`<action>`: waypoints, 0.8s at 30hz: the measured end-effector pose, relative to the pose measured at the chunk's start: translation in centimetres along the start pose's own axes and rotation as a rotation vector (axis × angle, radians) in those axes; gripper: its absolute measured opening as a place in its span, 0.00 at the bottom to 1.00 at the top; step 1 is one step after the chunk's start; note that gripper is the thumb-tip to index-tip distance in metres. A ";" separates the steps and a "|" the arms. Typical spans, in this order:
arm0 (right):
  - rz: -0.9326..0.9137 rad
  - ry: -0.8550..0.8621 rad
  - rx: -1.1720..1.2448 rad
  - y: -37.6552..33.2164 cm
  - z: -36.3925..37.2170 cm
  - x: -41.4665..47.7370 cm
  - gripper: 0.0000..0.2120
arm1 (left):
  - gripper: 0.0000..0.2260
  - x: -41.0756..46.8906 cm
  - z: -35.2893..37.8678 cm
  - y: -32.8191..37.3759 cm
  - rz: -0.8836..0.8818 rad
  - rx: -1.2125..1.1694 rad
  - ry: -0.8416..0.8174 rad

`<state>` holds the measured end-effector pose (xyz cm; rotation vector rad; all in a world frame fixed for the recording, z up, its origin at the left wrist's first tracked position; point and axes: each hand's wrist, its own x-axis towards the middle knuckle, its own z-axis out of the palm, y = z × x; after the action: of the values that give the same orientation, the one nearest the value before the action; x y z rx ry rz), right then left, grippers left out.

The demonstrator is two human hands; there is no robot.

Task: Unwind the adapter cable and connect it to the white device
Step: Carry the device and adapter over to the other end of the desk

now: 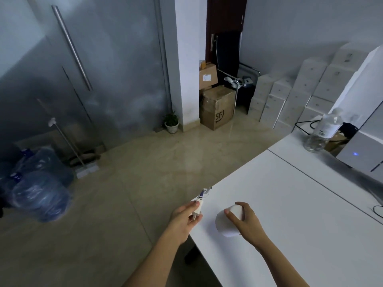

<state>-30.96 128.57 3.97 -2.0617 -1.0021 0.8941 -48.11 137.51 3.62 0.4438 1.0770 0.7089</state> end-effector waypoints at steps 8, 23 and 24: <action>0.074 0.010 -0.032 1.3 0.2 2.5 0.28 | 0.03 3.9 1.5 0.7 -0.043 0.065 -0.034; 0.280 0.157 -0.218 2.4 1.9 3.6 0.32 | 0.07 6.8 2.7 2.4 -0.118 0.234 -0.153; 0.294 0.152 -0.224 2.3 2.0 3.7 0.32 | 0.07 7.0 2.8 2.7 -0.121 0.241 -0.155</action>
<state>-29.94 131.04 0.01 -2.4721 -0.7585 0.7809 -44.38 144.38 2.04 0.6245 1.0364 0.4321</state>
